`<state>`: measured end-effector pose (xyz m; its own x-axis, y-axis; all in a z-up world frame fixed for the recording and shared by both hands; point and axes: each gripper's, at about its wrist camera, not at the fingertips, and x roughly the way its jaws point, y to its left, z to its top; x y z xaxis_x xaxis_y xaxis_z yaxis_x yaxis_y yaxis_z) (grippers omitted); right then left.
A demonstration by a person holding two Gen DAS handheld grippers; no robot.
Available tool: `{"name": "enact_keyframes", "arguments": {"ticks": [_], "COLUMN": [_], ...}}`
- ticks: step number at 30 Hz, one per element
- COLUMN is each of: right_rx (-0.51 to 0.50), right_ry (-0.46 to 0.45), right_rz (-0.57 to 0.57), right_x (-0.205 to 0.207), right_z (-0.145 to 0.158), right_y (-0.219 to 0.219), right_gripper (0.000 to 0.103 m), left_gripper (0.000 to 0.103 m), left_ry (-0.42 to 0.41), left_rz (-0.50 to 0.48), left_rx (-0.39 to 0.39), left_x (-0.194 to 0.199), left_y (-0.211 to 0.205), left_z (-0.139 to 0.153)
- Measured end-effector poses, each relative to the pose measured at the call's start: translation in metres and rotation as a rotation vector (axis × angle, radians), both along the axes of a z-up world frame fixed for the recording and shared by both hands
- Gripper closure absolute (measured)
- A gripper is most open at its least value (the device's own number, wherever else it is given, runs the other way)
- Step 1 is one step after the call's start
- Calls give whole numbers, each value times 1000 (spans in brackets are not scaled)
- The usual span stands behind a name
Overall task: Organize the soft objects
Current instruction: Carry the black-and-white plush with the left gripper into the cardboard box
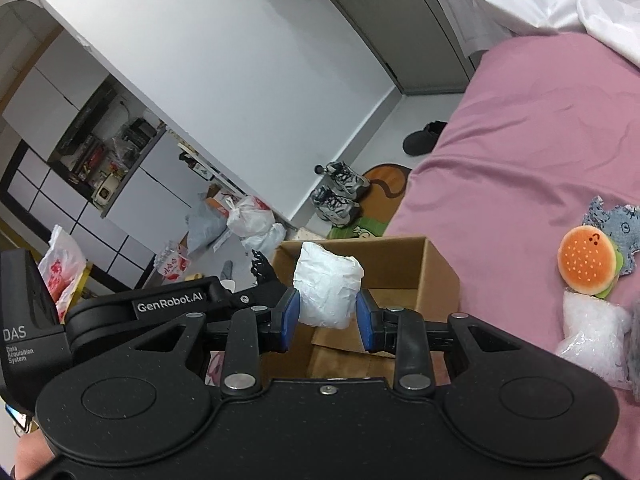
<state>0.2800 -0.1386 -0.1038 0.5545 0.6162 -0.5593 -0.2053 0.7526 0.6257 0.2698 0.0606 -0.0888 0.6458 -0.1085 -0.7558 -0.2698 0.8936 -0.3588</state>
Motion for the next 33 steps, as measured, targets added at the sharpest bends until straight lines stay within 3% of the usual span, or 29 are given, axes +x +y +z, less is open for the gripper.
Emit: {"name": "enact_keyframes", "arguments": {"ticks": [4, 6, 13, 15, 25, 27, 33], "right_rx": [1, 3, 7, 4, 11, -2, -57], "right_ry": [24, 29, 49, 53, 30, 32, 13], "right_rz": [-17, -21, -4, -11, -32, -42, -46], "right_x": [7, 10, 14, 13, 0, -1, -10], "right_z": [-4, -5, -10, -11, 5, 7, 19], "right_y": [-3, -3, -2, -3, -12, -13, -14], "right_gripper": [72, 72, 69, 49, 41, 32, 20], "left_gripper": [64, 54, 48, 43, 29, 28, 18], "left_ry": [16, 16, 3, 0, -21, -24, -41], "left_rz": [2, 10, 35, 44, 74, 84, 99], "left_rx": [-15, -11, -7, -3, 40, 52, 78], "left_x": [6, 7, 6, 3, -24, -29, -47], "left_y": [2, 1, 7, 8, 9, 8, 7], "left_z": [-4, -4, 4, 5, 16, 20, 32]}}
